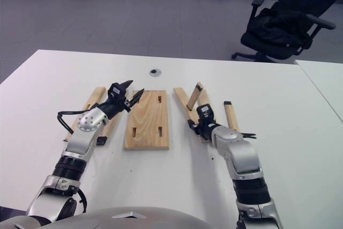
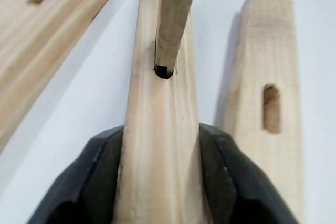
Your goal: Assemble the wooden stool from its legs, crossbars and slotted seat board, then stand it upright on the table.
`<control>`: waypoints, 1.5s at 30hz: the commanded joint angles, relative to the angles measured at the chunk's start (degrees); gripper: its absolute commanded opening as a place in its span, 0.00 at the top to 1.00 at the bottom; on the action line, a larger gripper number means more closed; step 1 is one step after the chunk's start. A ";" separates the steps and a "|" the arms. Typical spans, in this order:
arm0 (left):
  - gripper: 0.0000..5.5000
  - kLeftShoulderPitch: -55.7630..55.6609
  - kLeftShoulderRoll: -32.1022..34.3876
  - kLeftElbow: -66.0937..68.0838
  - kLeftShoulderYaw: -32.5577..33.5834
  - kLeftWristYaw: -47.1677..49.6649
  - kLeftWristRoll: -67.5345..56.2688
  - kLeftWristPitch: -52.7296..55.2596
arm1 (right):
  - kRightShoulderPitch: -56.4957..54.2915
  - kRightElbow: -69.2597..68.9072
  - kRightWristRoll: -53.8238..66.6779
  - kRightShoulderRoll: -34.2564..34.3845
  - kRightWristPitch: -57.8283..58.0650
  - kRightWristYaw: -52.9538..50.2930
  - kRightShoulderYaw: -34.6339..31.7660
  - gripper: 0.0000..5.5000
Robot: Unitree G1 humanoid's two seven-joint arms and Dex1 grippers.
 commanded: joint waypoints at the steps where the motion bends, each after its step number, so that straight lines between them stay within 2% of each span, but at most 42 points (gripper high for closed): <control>1: 0.50 -2.78 -5.59 -5.92 6.84 0.62 -15.23 9.79 | -4.17 -8.01 1.10 -2.86 -8.14 5.10 1.06 0.62; 5: 0.50 -4.96 -10.23 -11.94 13.52 1.19 -40.89 31.60 | -4.16 -10.87 0.52 -6.24 -20.51 13.94 5.11 0.62; 8: 0.50 -4.51 -10.67 -14.88 17.25 4.05 -53.86 42.01 | -3.96 -10.98 -0.62 -7.13 -26.09 16.32 6.43 0.62; 14: 0.50 -5.74 -11.40 -15.78 20.82 9.36 -62.68 46.91 | -2.92 -11.65 -0.83 -8.50 -32.62 20.20 8.65 0.62; 23: 0.80 -2.73 -13.36 -18.41 20.80 11.49 -61.91 43.10 | -1.24 -10.82 -2.58 -10.14 -35.86 22.39 10.75 0.62; 29: 0.81 1.96 -17.02 -24.68 19.61 16.62 -62.59 41.63 | -0.99 -11.14 -1.98 -9.67 -35.63 22.79 12.09 0.62; 30: 0.81 3.12 -17.28 -26.50 19.36 17.95 -62.28 41.37 | -0.74 -11.59 -1.66 -9.65 -35.34 23.00 12.41 0.56; 31: 0.81 4.39 -17.10 -28.95 19.65 19.69 -61.86 40.91 | -0.33 -11.90 -1.58 -9.62 -35.20 23.08 12.62 0.53; 34: 0.81 7.91 -13.40 -37.81 22.28 26.88 -60.21 40.25 | 3.89 -12.14 -3.44 -11.93 -35.83 22.46 11.20 0.45; 36: 0.81 10.70 -9.85 -44.48 24.06 33.39 -58.81 41.60 | 8.48 -9.46 -7.53 -14.86 -37.02 21.07 10.08 0.45; 39: 0.81 13.95 -5.28 -50.61 22.88 39.62 -57.17 45.09 | 12.34 -3.47 -14.98 -16.72 -41.26 18.73 13.02 0.45; 45: 0.81 18.79 -2.86 -55.67 21.52 48.22 -53.80 47.62 | 11.22 5.05 -21.48 -11.65 -44.37 13.88 18.16 0.45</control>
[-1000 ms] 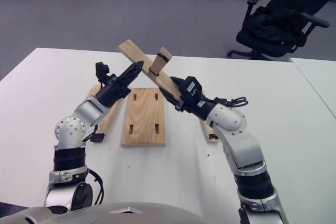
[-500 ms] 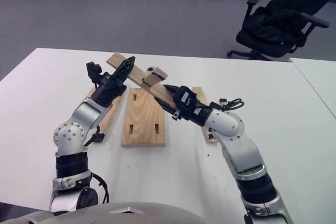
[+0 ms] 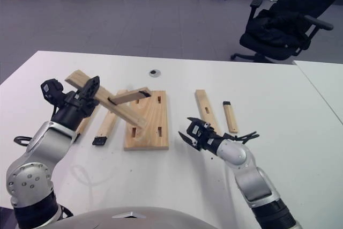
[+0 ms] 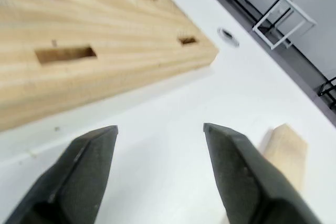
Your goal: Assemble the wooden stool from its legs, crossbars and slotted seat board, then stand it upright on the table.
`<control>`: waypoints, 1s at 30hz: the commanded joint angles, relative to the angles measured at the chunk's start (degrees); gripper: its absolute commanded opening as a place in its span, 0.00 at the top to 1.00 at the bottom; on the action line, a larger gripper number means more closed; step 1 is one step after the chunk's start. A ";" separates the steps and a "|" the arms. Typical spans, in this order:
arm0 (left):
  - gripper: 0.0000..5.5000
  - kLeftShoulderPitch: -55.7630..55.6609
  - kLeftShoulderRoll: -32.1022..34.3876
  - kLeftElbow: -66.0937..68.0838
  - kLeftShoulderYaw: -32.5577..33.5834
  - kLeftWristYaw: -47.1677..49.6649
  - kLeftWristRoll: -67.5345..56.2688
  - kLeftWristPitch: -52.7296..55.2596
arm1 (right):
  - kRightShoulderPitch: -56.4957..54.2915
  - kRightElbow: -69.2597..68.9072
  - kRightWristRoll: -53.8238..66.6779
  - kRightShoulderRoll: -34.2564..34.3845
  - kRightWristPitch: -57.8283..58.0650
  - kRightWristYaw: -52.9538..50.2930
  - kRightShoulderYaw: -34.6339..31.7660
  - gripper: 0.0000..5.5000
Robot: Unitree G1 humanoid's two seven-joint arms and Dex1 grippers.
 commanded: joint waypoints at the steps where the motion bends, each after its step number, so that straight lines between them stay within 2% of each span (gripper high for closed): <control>1: 0.81 1.01 1.29 -3.32 -0.95 5.40 1.30 1.78 | -2.45 3.20 -3.52 2.57 -1.12 -0.99 3.27 0.45; 11: 0.81 1.97 4.40 -7.47 -0.89 13.15 -0.68 4.07 | -5.02 3.45 -3.58 4.03 -0.99 2.13 4.87 0.45; 14: 0.81 2.77 4.46 -6.28 -3.31 13.15 1.32 4.27 | -5.24 2.12 -1.66 5.07 -1.69 4.37 5.95 0.45; 17: 0.81 5.74 4.67 -3.52 -8.11 10.53 7.98 2.58 | -4.96 -0.91 2.51 6.28 -0.85 7.81 6.47 0.45; 20: 0.81 8.87 7.99 -2.16 -13.41 5.87 16.61 -0.28 | -4.19 -2.95 5.43 6.53 0.38 9.51 5.93 0.45; 24: 0.81 11.56 12.81 0.44 -22.80 -1.57 28.41 -6.28 | -3.64 -2.28 7.73 5.39 1.26 9.12 1.48 0.45; 26: 0.81 10.81 15.27 2.51 -28.35 -4.86 34.47 -8.24 | -3.42 -1.11 8.04 4.22 1.17 8.57 -1.27 0.45; 30: 0.81 5.84 13.85 13.99 -35.13 -8.69 42.68 -13.24 | -2.14 1.80 5.97 2.71 -0.18 6.83 -3.23 0.45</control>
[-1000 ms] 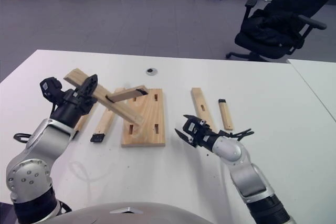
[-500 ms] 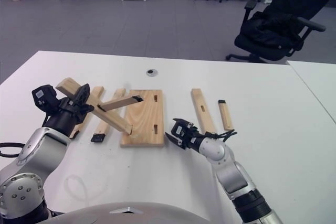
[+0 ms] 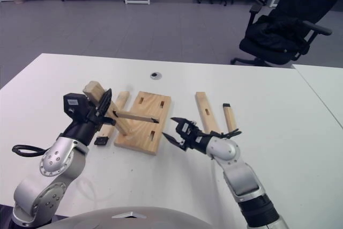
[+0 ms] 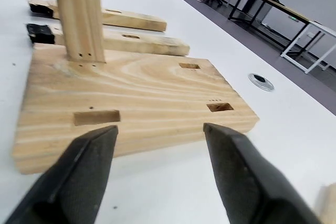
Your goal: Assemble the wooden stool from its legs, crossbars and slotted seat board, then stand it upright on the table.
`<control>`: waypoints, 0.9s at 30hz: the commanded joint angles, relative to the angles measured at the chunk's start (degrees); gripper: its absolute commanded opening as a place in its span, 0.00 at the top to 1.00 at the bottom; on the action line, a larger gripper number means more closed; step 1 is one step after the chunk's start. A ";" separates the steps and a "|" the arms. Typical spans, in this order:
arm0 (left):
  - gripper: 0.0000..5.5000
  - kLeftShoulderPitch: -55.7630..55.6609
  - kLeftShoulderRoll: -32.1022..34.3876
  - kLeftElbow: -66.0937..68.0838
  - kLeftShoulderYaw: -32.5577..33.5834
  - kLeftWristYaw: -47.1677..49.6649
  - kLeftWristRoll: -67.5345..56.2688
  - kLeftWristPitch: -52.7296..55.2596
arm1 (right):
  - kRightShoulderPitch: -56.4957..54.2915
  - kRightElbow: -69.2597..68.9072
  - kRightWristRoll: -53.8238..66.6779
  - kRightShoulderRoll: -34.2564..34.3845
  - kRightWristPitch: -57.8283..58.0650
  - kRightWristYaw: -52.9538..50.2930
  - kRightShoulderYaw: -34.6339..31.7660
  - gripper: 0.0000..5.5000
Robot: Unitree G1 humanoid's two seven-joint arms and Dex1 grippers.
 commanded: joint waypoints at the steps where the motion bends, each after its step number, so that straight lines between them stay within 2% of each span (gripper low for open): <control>1: 0.81 -2.26 0.09 17.43 -7.96 -4.56 9.06 2.13 | 1.80 3.08 -1.95 -1.41 -1.03 -2.09 -1.30 0.45; 5: 0.81 -14.99 -9.26 27.66 -7.42 -3.67 9.54 -2.93 | -0.20 7.66 -4.05 -0.47 -1.76 -6.58 -2.76 0.45; 8: 0.81 -20.65 -12.77 28.47 -5.30 -4.13 10.39 -7.19 | -2.56 9.90 -3.87 0.93 -2.10 -9.76 -4.89 0.45; 12: 0.66 -25.59 -16.97 22.62 2.54 -5.19 5.27 -8.68 | -3.13 11.00 -3.35 2.67 -3.20 -11.70 -6.44 0.45; 14: 0.60 -28.08 -16.14 18.85 4.76 -7.50 3.55 -6.86 | -3.58 11.36 -3.34 3.56 -3.50 -12.10 -6.46 0.45; 17: 0.52 -26.14 -11.63 10.37 7.33 -12.47 0.71 -3.54 | -3.87 11.61 -3.62 4.30 -3.62 -12.56 -6.55 0.45; 20: 0.39 -25.15 -6.05 3.80 15.50 -14.36 0.04 -2.35 | -2.96 11.49 -3.82 4.19 -3.77 -12.99 -7.20 0.45; 22: 0.34 -19.71 -3.69 5.72 19.29 -14.38 3.07 -3.18 | -2.73 12.21 -4.21 4.21 -3.70 -13.81 -7.88 0.45; 23: 0.33 -15.73 -3.08 7.77 19.11 -14.83 4.46 -2.85 | -2.77 12.53 -4.36 4.28 -3.71 -14.20 -8.13 0.45; 27: 0.33 -4.65 1.26 17.23 10.46 -22.02 6.66 4.82 | -3.44 12.76 -3.12 4.67 -3.05 -15.09 -9.91 0.45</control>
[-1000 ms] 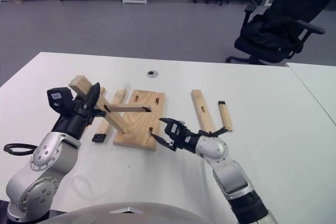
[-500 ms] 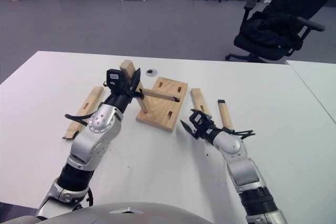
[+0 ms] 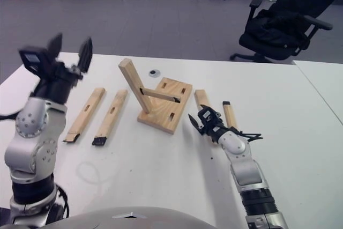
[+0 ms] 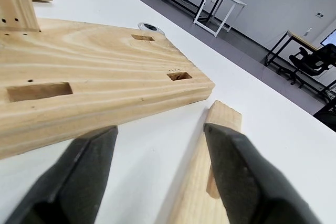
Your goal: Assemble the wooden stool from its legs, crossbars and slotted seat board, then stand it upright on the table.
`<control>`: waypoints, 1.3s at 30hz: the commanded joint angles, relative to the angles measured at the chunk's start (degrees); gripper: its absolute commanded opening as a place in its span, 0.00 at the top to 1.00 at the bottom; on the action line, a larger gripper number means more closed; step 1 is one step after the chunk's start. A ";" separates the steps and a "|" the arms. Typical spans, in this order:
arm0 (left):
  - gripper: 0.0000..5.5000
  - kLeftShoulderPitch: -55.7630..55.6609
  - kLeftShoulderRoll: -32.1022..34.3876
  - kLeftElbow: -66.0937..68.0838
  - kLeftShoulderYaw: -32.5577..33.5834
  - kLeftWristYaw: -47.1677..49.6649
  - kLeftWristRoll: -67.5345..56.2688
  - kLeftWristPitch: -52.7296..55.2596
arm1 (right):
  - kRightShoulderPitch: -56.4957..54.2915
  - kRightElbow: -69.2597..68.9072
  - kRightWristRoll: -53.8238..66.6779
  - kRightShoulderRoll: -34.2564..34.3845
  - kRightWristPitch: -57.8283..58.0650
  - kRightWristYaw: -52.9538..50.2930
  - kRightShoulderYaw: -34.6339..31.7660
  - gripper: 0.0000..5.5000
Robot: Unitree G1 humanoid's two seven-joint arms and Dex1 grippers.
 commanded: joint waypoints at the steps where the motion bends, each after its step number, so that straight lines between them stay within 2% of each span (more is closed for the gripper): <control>1: 0.33 6.41 3.22 7.27 -6.11 -6.44 1.30 5.38 | -1.07 0.36 1.29 0.27 0.94 -0.47 -1.94 0.45; 8: 0.33 7.42 3.59 17.86 -7.53 -7.11 6.68 7.14 | -1.42 0.44 1.46 0.90 1.22 0.19 -1.24 0.45; 15: 0.52 7.04 2.58 18.29 -5.46 -9.75 5.83 7.04 | -1.47 0.12 1.02 1.55 1.72 0.10 -0.39 0.45; 19: 0.62 6.16 1.68 18.71 -3.62 -11.26 5.56 2.66 | -4.11 0.72 4.56 1.25 3.30 -0.32 -5.04 0.45; 23: 0.62 -2.97 0.84 16.78 3.99 -10.94 3.12 -8.64 | -19.17 -3.72 27.44 0.67 17.18 2.66 -18.31 0.45; 26: 0.62 -11.75 3.09 14.77 5.30 -14.82 0.95 -11.53 | -34.48 -3.90 43.06 2.40 28.30 0.64 -22.32 0.45; 30: 0.62 -25.21 5.45 13.48 1.99 -20.07 0.92 -12.62 | -53.88 1.94 60.14 10.88 37.14 -6.13 -23.84 0.45; 33: 0.62 -30.74 4.58 13.14 -1.02 -22.31 0.85 -12.22 | -59.35 4.28 63.51 14.85 38.01 -9.24 -22.72 0.45; 39: 0.62 -28.99 4.72 12.68 -5.19 -25.61 2.59 -13.38 | -61.13 5.95 70.56 16.41 38.76 -12.27 -25.32 0.45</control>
